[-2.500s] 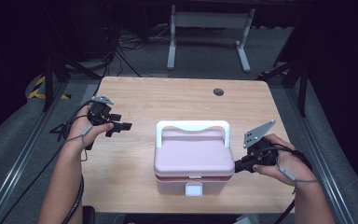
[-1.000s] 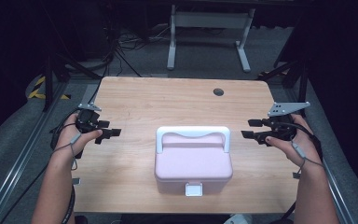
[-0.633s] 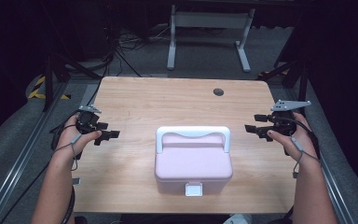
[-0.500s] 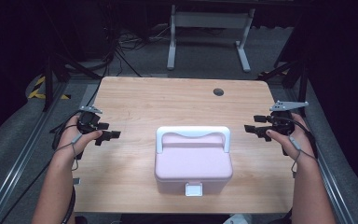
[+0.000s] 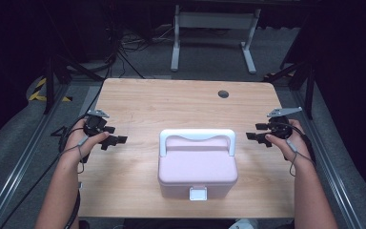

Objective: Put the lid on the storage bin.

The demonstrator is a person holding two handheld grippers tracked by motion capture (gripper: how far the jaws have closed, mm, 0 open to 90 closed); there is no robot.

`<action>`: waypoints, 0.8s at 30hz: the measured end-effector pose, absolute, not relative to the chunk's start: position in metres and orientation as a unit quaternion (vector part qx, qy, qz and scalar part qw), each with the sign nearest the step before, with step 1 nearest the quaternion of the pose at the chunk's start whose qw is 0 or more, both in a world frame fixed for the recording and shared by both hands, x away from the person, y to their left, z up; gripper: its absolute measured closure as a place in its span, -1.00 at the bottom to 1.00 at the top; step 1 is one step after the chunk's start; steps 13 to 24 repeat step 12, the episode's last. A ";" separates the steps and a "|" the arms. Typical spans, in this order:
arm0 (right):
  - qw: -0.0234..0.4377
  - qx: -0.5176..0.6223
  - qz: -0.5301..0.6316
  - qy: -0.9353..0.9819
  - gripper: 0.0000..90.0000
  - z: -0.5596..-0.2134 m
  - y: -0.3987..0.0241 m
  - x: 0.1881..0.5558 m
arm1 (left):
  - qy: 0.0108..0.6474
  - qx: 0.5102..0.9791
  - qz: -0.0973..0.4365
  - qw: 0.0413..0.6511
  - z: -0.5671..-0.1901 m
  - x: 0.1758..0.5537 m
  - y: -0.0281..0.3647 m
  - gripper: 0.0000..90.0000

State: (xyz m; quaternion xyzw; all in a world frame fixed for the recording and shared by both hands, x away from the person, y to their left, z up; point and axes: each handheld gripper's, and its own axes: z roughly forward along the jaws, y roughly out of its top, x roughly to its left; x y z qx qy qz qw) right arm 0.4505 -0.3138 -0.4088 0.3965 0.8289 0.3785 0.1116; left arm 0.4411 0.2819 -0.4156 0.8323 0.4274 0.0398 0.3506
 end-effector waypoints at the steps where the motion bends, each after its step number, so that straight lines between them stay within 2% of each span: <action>1: 0.111 0.400 0.374 0.830 -0.28 -0.413 -0.314 0.452 | 0.425 0.832 0.045 0.354 -0.417 0.443 0.279 -0.54; 10: 0.103 0.416 0.356 0.830 -0.25 -0.423 -0.310 0.454 | 0.417 0.841 0.027 0.343 -0.420 0.445 0.266 -0.50; 12: 0.097 0.417 0.355 0.831 -0.24 -0.424 -0.309 0.453 | 0.424 0.838 0.012 0.343 -0.418 0.445 0.263 -0.41; 24: 0.097 0.417 0.355 0.831 -0.24 -0.424 -0.309 0.453 | 0.424 0.838 0.012 0.343 -0.418 0.445 0.263 -0.41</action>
